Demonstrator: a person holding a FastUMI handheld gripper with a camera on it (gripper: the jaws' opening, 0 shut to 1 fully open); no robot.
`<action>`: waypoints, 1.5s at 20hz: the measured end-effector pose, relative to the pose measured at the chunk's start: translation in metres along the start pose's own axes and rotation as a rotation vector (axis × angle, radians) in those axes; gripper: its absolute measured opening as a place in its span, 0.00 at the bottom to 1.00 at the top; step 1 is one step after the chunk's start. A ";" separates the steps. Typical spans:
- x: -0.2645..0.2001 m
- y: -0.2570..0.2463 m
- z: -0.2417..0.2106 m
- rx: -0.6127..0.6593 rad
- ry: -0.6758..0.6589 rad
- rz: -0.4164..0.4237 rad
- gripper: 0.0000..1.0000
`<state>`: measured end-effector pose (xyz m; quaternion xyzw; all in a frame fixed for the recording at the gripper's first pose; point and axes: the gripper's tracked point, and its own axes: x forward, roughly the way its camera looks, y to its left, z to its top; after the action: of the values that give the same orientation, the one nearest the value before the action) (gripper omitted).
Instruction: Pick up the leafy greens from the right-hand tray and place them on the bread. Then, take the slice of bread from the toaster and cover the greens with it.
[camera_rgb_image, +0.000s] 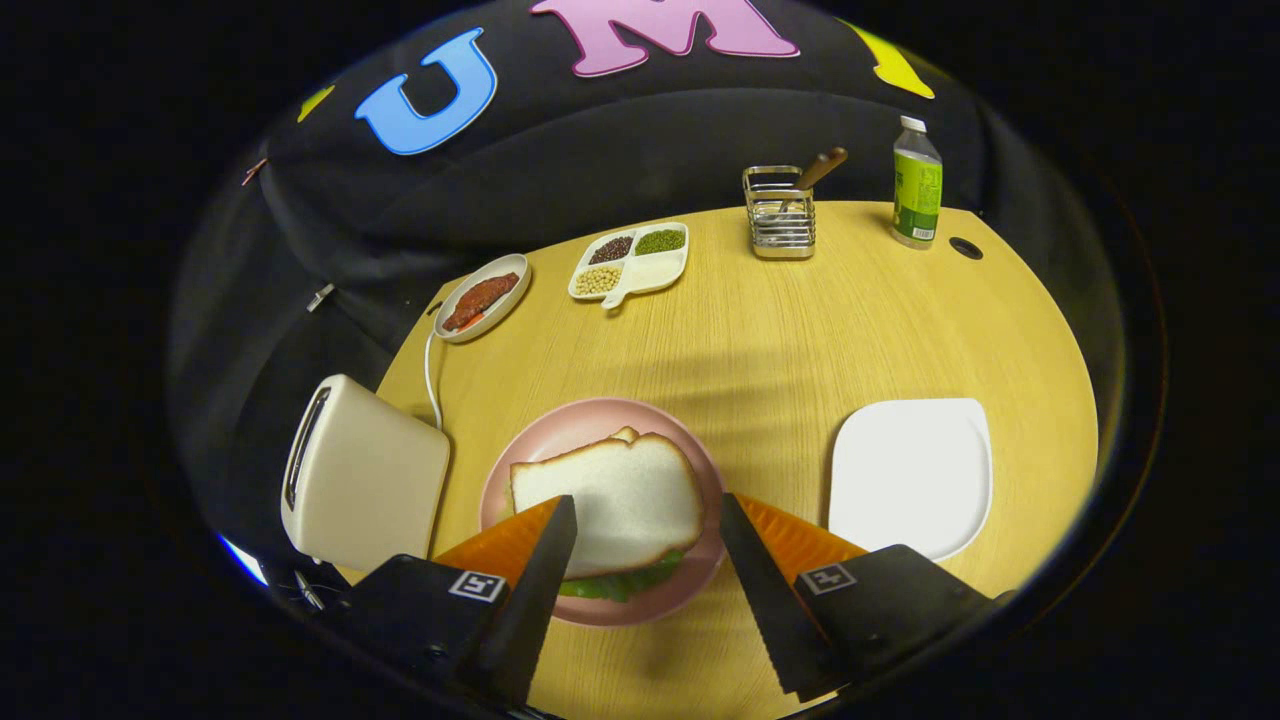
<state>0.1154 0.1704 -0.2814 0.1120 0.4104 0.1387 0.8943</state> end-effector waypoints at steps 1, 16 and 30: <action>-0.007 0.000 0.004 0.003 -0.018 -0.005 1.00; -0.268 0.010 0.176 -0.141 -0.666 -0.148 0.99; -0.327 -0.039 0.116 -0.075 -0.763 -0.274 0.98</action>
<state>0.0054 0.0125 0.0103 0.0671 0.0550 -0.0181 0.9961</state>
